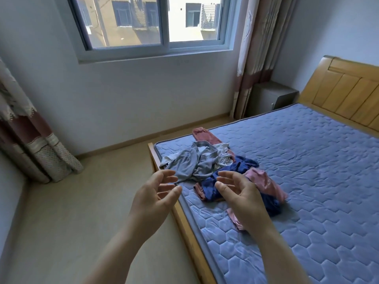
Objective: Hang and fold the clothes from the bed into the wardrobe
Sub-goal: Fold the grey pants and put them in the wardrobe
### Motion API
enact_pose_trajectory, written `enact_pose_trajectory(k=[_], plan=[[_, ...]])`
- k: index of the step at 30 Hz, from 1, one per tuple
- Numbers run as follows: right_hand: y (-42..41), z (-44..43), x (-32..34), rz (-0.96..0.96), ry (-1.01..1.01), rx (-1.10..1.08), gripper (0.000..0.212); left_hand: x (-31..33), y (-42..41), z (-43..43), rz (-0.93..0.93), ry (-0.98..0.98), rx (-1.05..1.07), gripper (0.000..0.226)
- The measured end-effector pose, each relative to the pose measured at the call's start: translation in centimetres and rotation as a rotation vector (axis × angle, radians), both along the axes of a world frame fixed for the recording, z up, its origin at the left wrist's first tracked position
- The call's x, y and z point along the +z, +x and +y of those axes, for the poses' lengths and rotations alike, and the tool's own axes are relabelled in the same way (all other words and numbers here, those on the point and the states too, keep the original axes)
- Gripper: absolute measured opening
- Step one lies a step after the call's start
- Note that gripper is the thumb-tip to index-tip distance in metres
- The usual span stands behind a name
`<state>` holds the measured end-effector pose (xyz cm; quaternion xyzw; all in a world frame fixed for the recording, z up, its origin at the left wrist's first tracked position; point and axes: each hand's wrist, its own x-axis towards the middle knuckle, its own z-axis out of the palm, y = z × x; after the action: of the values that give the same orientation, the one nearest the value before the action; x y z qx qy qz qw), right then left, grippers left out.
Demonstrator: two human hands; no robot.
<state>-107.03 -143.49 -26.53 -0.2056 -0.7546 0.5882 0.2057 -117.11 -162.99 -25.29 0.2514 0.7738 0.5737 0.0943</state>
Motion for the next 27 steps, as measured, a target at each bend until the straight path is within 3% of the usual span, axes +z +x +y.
enact_pose_trajectory(k=[12, 27], plan=[[-14.4, 3.2, -2.5, -0.104, -0.003, -0.169, 0.019, -3.3, -18.1, 4.5, -0.078, 0.014, -0.138, 0.028], [-30.1, 7.0, -5.7, -0.263, -0.044, -0.357, 0.017, -5.7, -38.5, 10.6, -0.155, -0.119, -0.334, 0.024]])
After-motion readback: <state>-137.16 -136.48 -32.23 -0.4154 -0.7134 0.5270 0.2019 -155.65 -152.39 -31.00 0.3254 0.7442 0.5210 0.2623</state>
